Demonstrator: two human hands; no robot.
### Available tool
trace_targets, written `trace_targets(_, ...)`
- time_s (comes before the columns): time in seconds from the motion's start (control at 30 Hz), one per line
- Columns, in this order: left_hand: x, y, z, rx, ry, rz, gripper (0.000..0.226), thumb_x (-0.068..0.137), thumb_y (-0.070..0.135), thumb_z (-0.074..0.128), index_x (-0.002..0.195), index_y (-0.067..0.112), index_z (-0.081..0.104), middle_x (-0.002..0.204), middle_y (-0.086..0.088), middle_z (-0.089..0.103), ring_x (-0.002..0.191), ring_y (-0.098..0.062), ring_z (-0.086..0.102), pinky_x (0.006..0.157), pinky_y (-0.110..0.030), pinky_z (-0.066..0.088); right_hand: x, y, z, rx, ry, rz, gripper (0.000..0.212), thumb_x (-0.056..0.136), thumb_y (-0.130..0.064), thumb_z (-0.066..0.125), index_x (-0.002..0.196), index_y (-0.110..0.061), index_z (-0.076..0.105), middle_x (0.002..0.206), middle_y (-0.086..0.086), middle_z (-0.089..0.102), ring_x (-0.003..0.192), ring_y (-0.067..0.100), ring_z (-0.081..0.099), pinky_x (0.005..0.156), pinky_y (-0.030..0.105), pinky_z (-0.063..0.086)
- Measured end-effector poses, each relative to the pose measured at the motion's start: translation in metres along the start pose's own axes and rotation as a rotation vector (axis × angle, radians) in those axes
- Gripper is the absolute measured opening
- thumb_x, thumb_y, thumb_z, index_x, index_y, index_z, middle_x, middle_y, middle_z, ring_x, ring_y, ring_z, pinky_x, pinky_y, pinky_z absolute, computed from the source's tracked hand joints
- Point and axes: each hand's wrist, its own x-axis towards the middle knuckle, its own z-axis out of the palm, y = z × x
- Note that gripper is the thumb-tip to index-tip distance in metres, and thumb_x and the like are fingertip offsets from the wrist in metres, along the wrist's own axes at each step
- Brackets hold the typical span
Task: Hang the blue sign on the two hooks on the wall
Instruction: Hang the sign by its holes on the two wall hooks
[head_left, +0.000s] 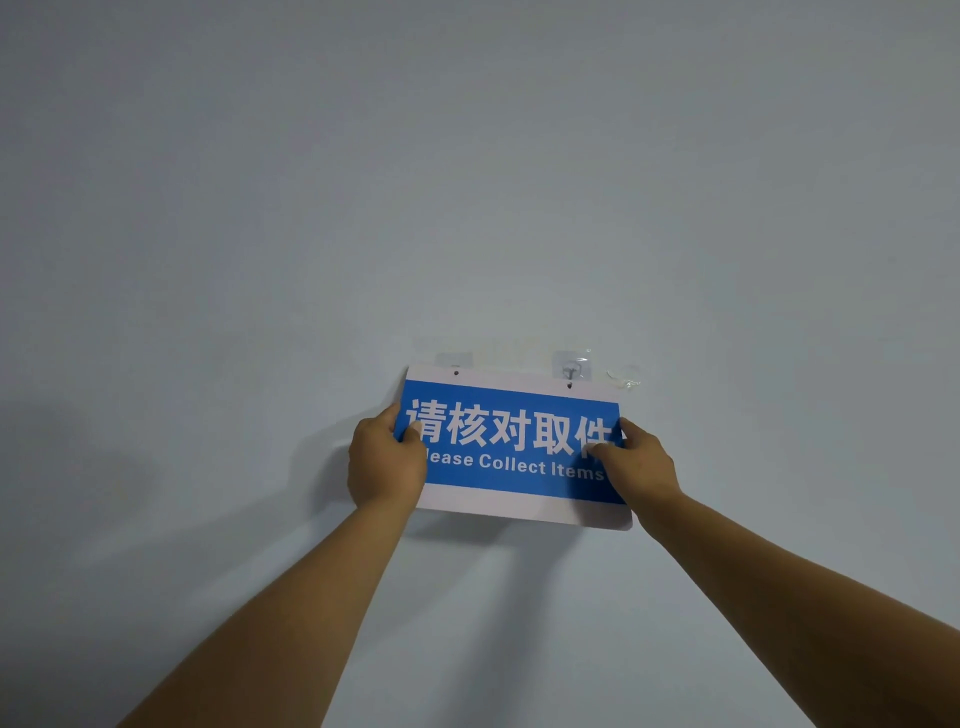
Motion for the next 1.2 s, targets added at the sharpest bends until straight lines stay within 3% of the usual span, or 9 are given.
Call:
trace_targets(0.13,0.003,0.005,0.001,0.015,0.018,-0.019,0.025,0.097,0.026,0.057,0.12,0.025,0.067,0.094,0.009,0.066,0.074,-0.019,0.069,0.061,-0.035,0.06,-0.001,0.0,-0.001,0.009,-0.002,-0.001,0.042,0.091,-0.028,0.066,0.13,-0.024,0.053,0.127,0.003,0.064,0.103,0.026,0.063,0.075,0.036,0.054)
trace_targets(0.33,0.004,0.008,0.002,0.042,0.038,-0.044,0.027,0.096,0.025,0.056,0.121,0.026,0.067,0.092,0.008,0.066,0.072,-0.02,0.069,0.064,-0.04,0.063,-0.001,0.0,-0.002,0.017,-0.016,0.007,0.049,0.092,-0.031,0.066,0.138,-0.024,0.051,0.13,0.004,0.063,0.107,0.027,0.064,0.07,0.032,0.054)
trace_targets(0.47,-0.006,0.003,0.005,0.054,0.047,-0.044,0.029,0.095,0.026,0.056,0.122,0.028,0.066,0.105,0.002,0.072,0.077,-0.023,0.072,0.065,-0.044,0.063,-0.001,0.001,-0.006,-0.002,-0.02,-0.023,0.044,0.092,-0.029,0.064,0.134,-0.025,0.052,0.122,-0.001,0.063,0.105,0.026,0.064,0.076,0.036,0.055)
trace_targets(0.67,-0.024,-0.008,0.01,-0.007,0.01,-0.103,0.016,0.095,0.026,0.056,0.107,0.029,0.067,0.092,0.005,0.072,0.072,-0.02,0.072,0.063,-0.044,0.064,0.001,0.002,-0.012,-0.048,-0.005,-0.084,0.04,0.093,-0.025,0.063,0.131,-0.024,0.051,0.111,-0.004,0.057,0.097,0.021,0.059,0.076,0.035,0.05)
trace_targets(0.83,-0.028,-0.013,0.013,-0.032,0.017,-0.09,0.022,0.098,0.029,0.057,0.118,0.025,0.066,0.093,0.006,0.067,0.074,-0.02,0.07,0.062,-0.041,0.063,0.003,0.002,-0.011,-0.054,-0.003,-0.091,0.046,0.093,-0.025,0.064,0.137,-0.02,0.049,0.111,-0.004,0.053,0.098,0.02,0.057,0.076,0.034,0.048)
trace_targets(1.03,-0.026,-0.02,0.014,-0.069,-0.019,-0.076,0.027,0.098,0.026,0.06,0.124,0.022,0.065,0.09,0.011,0.062,0.076,-0.019,0.068,0.062,-0.036,0.06,0.008,0.01,-0.01,-0.1,-0.019,-0.1,0.039,0.092,-0.026,0.064,0.129,-0.026,0.051,0.112,-0.003,0.059,0.097,0.022,0.059,0.076,0.036,0.05)
trace_targets(1.2,-0.026,-0.028,0.017,-0.093,-0.032,-0.057,0.031,0.096,0.028,0.062,0.127,0.028,0.066,0.095,0.007,0.074,0.082,-0.02,0.074,0.059,-0.031,0.057,0.012,0.016,-0.005,-0.14,-0.016,-0.141,0.037,0.091,-0.021,0.065,0.126,-0.025,0.052,0.108,-0.002,0.062,0.095,0.022,0.061,0.077,0.038,0.055)
